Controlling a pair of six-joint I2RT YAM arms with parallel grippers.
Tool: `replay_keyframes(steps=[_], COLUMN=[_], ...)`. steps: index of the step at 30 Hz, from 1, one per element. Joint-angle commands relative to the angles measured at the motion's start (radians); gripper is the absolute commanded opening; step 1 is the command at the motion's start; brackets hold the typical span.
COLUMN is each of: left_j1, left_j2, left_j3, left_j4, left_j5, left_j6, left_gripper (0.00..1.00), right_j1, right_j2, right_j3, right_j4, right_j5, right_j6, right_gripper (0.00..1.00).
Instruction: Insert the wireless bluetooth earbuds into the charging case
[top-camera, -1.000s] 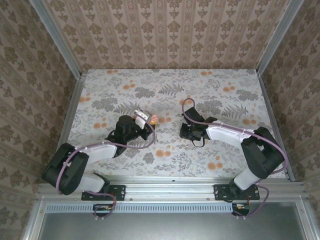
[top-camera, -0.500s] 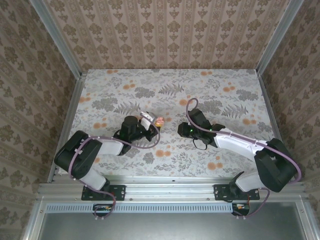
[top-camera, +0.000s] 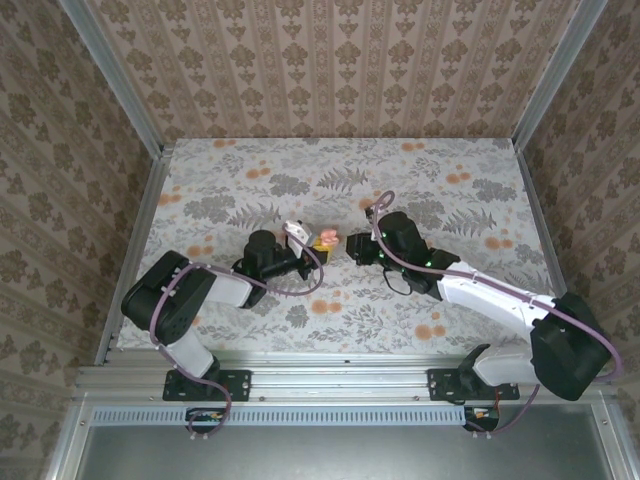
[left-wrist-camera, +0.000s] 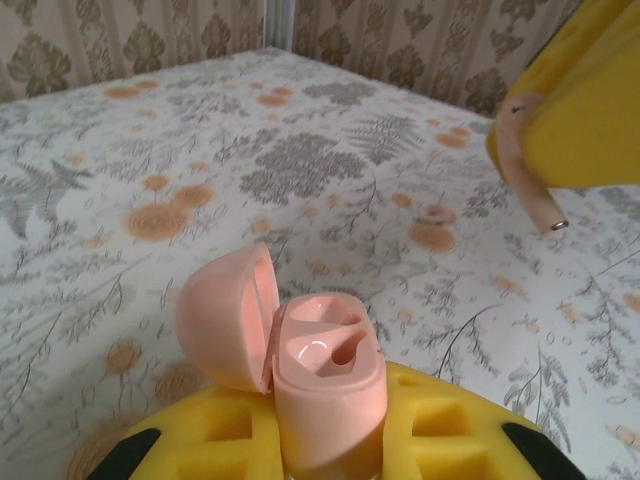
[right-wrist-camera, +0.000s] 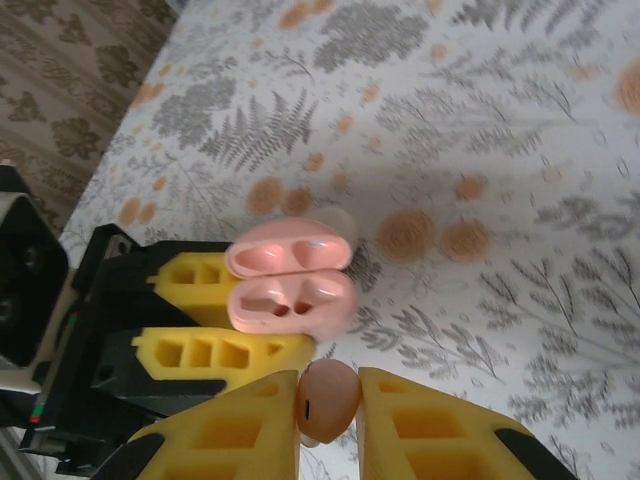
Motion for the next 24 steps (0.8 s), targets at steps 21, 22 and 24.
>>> replay_keyframes(steps=[21,22,24], left_j1=[-0.004,-0.004,-0.004], left_j2=[-0.11,-0.118,-0.133], left_j3=[0.064,0.065,0.063], left_j4=[0.056,0.047,0.028], left_j5=[0.151,0.151,0.148], left_j6=[-0.12,-0.117,-0.108], left_gripper=[0.09,0.09,0.09], right_j1=[0.001,0.001,-0.001], right_j2=[-0.015,-0.008,0.003], right_j3=[0.113,0.12,0.13], right_j4=[0.101,0.101,0.097], right_j5=[-0.154,-0.16,-0.167], right_j6=[-0.434,-0.44,-0.452], right_gripper=[0.21,0.21,0.21])
